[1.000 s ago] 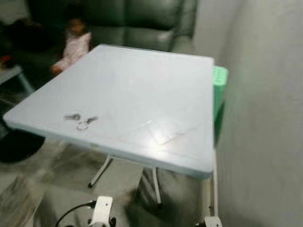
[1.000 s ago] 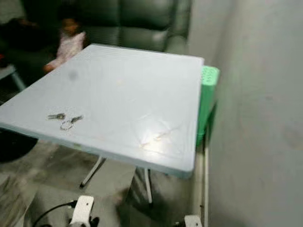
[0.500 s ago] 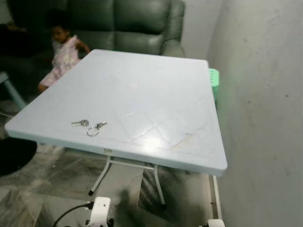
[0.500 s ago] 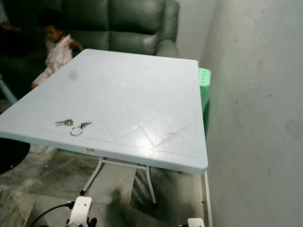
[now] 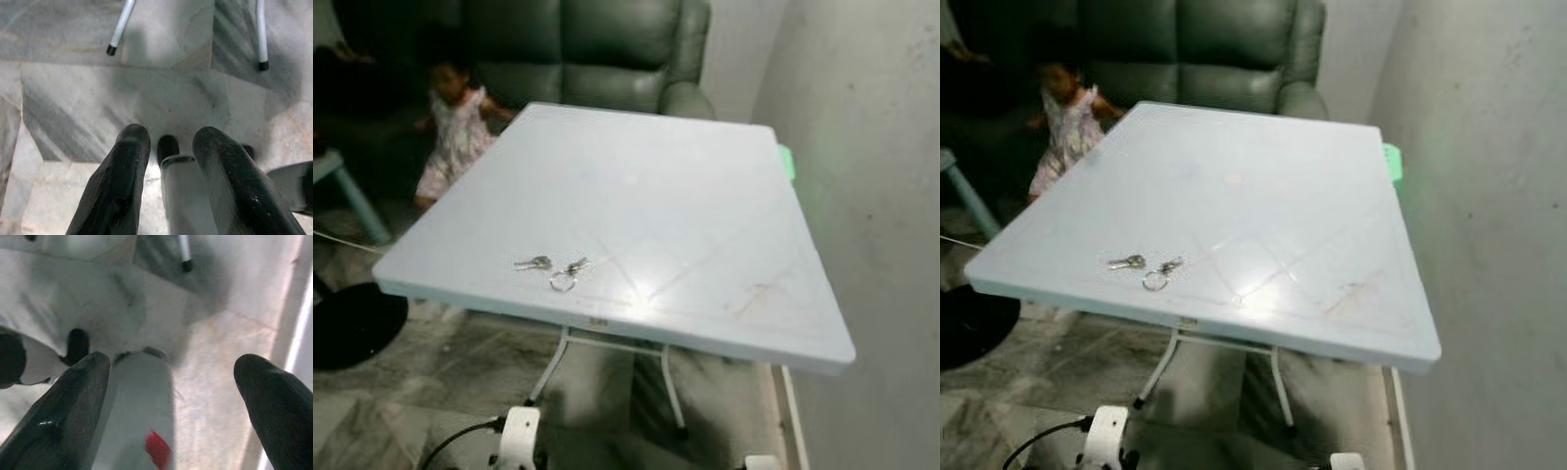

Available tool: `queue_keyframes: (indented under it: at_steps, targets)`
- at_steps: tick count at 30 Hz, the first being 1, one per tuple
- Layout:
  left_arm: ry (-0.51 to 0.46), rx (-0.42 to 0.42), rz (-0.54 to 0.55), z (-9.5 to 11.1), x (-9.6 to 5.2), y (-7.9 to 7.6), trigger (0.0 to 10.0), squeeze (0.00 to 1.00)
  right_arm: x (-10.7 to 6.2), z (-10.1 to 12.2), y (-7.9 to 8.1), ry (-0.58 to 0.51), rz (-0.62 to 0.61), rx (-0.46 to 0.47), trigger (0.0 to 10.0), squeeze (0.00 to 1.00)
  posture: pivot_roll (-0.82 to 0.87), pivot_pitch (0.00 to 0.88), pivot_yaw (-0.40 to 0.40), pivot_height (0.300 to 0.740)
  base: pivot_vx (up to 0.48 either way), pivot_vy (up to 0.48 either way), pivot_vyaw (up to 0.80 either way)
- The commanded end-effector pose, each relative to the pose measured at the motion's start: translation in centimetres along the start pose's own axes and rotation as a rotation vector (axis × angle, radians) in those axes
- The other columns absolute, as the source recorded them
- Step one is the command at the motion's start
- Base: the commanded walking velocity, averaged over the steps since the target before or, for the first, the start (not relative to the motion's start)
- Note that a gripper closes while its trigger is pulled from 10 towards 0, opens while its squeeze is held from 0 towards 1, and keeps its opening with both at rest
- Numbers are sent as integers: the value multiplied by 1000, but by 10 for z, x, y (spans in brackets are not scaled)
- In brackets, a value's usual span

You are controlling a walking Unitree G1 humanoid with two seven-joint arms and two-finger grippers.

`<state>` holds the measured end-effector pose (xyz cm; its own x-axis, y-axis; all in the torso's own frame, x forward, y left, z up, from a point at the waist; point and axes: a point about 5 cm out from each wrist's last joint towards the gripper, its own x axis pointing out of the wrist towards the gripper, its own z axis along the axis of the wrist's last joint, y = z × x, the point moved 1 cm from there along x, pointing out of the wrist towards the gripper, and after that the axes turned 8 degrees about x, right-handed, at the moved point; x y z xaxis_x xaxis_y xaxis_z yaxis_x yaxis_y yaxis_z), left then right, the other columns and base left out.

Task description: Hang keys on a hook

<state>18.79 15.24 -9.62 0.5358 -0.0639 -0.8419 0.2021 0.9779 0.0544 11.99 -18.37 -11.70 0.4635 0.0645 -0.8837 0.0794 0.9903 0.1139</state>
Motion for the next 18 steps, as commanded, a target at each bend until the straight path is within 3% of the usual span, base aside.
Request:
queue_keyframes:
  at_steps: [1,14,18]
  targets:
    - [7,0,-15,-1,0,-7,10000,0,-3,-12,-7,39,-16,11,10000,0,88,0,-29,740,0,480,0]
    - [10,-3,-13,-3,0,-8,10000,0,-3,-11,-6,42,-12,12,10000,0,91,0,-32,740,0,480,0]
    - [3,1,-14,-3,0,-8,10000,0,-3,-12,-6,46,-11,11,10000,0,94,0,-32,740,0,85,0]
